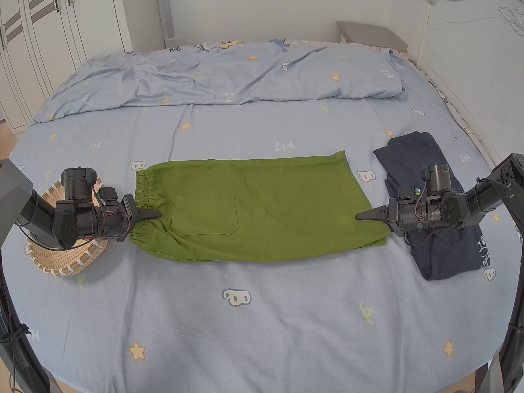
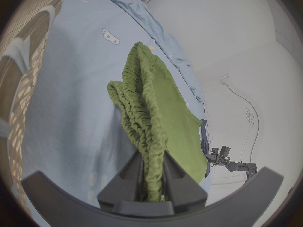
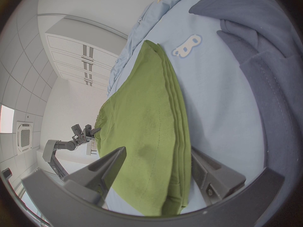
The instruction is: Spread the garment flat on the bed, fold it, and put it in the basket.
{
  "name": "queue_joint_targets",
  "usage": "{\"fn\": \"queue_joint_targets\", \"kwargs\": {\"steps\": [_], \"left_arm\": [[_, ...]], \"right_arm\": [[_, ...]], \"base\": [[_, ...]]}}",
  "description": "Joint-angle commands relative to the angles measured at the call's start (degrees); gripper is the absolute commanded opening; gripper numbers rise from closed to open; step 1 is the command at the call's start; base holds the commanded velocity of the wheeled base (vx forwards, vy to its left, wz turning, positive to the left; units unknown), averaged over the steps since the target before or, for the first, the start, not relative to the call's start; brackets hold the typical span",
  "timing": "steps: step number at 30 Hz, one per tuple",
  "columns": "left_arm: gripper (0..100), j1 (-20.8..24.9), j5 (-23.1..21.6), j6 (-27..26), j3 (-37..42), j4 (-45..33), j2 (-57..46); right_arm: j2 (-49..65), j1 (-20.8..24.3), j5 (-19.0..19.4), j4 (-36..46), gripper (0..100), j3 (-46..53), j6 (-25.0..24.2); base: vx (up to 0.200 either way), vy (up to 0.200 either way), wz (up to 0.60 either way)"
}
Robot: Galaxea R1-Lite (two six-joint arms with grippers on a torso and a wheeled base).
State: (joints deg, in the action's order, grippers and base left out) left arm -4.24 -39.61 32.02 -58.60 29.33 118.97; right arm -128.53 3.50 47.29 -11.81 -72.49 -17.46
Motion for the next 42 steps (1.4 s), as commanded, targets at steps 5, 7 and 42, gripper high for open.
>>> {"fn": "queue_joint_targets", "kwargs": {"steps": [5,7,42], "left_arm": [[0,0.11,-0.03,0.06,-0.2,-0.24,-0.23],[0,0.11,-0.03,0.06,-0.2,-0.24,-0.32],[0,-4.72,0.06,-23.59,17.64,-29.51,-19.83]], "right_arm": [[4.6,0.02,0.17,-0.14,0,1.65,-0.12],[5.13,0.28,0.17,-0.23,0,2.17,0.14],[30.88,-0.86,-1.67,1.35,0,42.69,9.9]], "base": [[0.0,0.0,0.0],[0.0,0.0,0.0],[0.0,0.0,0.0]]}}
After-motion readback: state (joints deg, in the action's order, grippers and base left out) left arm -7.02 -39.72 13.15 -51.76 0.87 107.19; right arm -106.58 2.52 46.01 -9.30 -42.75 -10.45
